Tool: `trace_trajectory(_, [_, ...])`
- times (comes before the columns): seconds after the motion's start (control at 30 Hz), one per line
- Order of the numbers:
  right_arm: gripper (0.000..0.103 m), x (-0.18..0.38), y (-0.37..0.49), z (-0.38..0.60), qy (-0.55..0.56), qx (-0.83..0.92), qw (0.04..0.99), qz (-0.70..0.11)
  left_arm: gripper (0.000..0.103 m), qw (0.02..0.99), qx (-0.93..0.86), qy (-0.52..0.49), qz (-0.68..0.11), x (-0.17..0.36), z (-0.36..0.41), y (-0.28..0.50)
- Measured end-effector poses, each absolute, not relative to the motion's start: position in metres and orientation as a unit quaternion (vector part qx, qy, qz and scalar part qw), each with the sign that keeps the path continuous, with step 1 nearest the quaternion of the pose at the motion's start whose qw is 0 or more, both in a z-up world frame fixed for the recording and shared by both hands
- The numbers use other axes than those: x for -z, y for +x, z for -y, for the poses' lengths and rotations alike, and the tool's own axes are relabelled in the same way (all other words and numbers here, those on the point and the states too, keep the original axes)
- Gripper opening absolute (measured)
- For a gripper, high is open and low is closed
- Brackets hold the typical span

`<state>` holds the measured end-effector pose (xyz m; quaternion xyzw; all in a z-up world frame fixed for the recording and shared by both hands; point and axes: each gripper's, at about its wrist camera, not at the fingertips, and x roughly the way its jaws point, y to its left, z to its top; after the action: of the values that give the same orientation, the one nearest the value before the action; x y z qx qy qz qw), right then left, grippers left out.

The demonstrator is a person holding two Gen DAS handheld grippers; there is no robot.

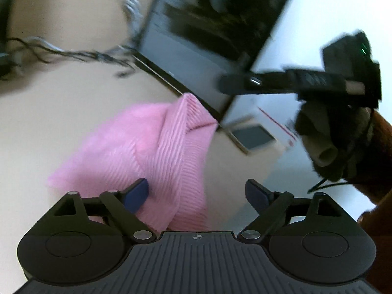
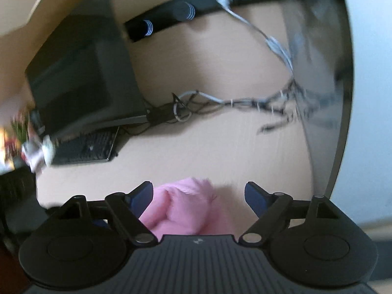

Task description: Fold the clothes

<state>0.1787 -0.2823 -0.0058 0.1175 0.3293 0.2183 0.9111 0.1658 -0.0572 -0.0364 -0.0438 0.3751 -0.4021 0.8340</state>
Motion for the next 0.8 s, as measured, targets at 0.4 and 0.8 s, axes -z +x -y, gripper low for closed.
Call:
trace_trajectory(0.4, [0.085, 0.071, 0.181, 0.273, -0.001, -0.123, 0.918, -0.376, 0.097, 0.832, 0.416, -0.050, -0.364, 0.010, 0.032, 0.171])
trace_trajectory(0.8, [0.050, 0.070, 0.183, 0.269, 0.156, -0.171, 0.871, -0.433, 0.088, 0.846, 0.303, -0.104, -0.426, 0.060, 0.014, 0.208])
